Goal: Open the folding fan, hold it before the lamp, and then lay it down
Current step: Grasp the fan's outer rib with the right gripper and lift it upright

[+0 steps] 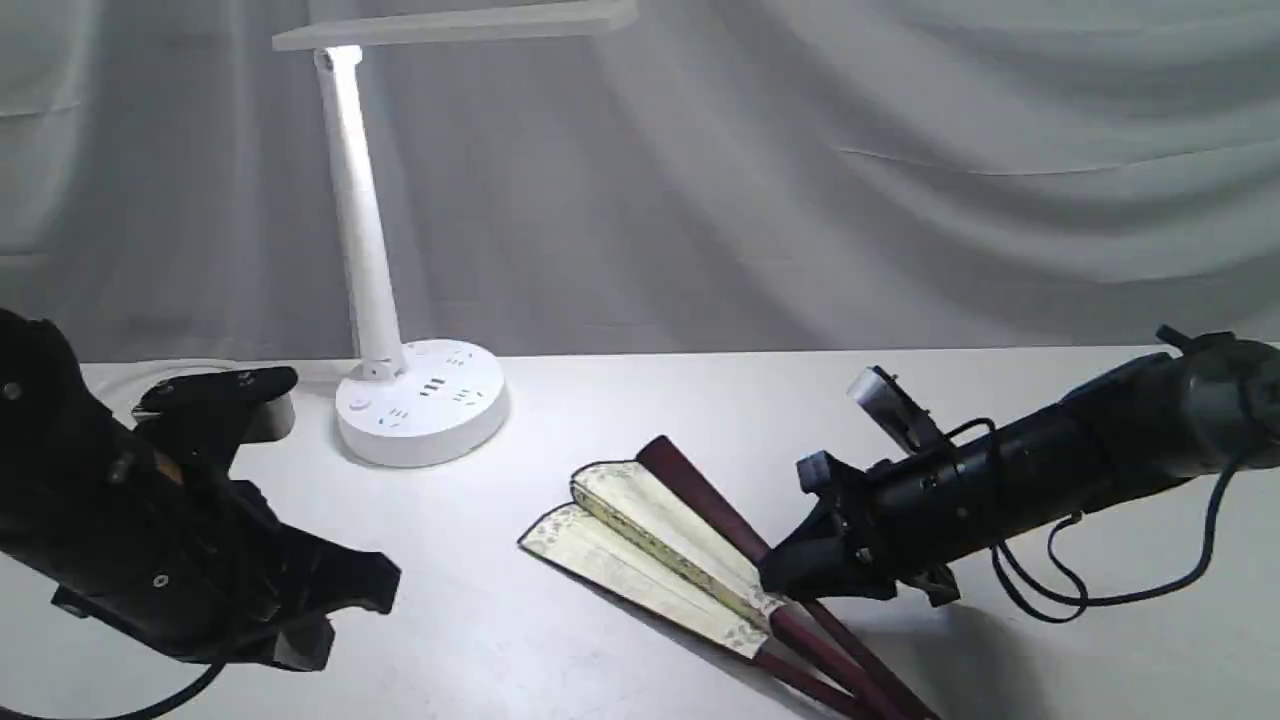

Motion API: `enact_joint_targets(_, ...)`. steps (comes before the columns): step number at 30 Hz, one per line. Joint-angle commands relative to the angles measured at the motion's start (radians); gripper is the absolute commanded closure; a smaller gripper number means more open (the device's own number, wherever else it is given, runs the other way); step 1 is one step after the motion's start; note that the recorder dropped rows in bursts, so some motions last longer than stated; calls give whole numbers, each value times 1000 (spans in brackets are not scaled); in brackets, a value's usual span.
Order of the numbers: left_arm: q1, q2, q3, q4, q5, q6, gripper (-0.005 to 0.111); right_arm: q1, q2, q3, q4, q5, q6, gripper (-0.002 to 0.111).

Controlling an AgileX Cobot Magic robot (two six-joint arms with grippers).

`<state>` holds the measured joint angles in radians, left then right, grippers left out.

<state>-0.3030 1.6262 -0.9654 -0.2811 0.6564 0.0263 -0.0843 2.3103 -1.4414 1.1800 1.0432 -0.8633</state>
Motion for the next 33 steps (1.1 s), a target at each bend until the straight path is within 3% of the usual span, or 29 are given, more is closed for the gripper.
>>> enact_joint_targets(1,1,-5,5,-9,-9,8,107,-22,1,-3,44,59,-2,108)
enact_joint_targets(6,1,-5,5,-9,-9,8,107,-72,1,-3,157,178,-2,108)
enact_joint_targets(19,1,-5,5,30,-19,22,107,-76,-5,-3,215,178,79,108)
enact_joint_targets(33,1,-5,23,28,-186,136,107,-65,-194,57,267,178,84,108)
